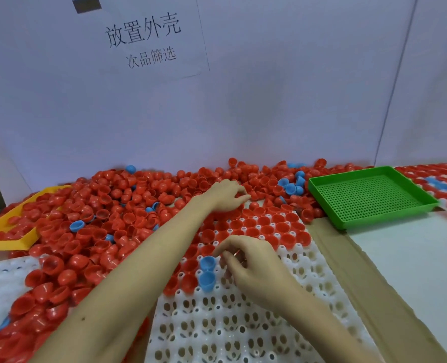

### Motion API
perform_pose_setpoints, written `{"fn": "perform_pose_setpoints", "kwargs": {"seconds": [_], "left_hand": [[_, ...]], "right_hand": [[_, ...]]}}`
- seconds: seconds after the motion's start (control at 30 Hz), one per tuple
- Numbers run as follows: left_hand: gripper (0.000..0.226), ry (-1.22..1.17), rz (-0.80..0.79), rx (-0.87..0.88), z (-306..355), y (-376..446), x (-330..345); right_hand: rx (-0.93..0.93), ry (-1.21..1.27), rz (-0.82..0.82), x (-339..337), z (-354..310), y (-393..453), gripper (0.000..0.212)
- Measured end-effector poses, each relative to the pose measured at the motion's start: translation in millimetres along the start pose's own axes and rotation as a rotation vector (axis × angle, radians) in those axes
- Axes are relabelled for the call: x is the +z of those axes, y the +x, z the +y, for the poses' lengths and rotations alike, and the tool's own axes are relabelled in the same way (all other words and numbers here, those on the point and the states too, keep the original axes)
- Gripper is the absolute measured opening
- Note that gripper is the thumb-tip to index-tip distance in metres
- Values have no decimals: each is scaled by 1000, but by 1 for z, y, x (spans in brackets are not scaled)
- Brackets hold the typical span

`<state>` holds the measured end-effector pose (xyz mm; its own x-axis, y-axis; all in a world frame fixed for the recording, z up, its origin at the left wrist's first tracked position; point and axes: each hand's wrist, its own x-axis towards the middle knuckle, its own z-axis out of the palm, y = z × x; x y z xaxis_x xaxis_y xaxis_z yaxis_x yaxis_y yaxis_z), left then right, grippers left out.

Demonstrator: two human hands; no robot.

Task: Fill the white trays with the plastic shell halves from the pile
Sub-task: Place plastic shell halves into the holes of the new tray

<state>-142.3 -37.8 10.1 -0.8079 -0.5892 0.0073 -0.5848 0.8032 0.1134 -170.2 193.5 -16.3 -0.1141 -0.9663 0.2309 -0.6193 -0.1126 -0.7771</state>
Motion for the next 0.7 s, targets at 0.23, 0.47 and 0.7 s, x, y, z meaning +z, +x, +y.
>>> {"fn": "perform_pose_setpoints", "kwargs": {"seconds": [0.23, 0.47, 0.7], "left_hand": [[50, 30, -93, -116, -2, 19, 12], [21, -427, 533, 33, 9, -53, -10], [12, -534, 620, 111, 27, -177, 19]], "right_hand": [[-20, -28, -3, 1, 0, 0, 24], [152, 238, 143, -2, 3, 3, 28], [395, 845, 249, -27, -3, 13, 29]]}}
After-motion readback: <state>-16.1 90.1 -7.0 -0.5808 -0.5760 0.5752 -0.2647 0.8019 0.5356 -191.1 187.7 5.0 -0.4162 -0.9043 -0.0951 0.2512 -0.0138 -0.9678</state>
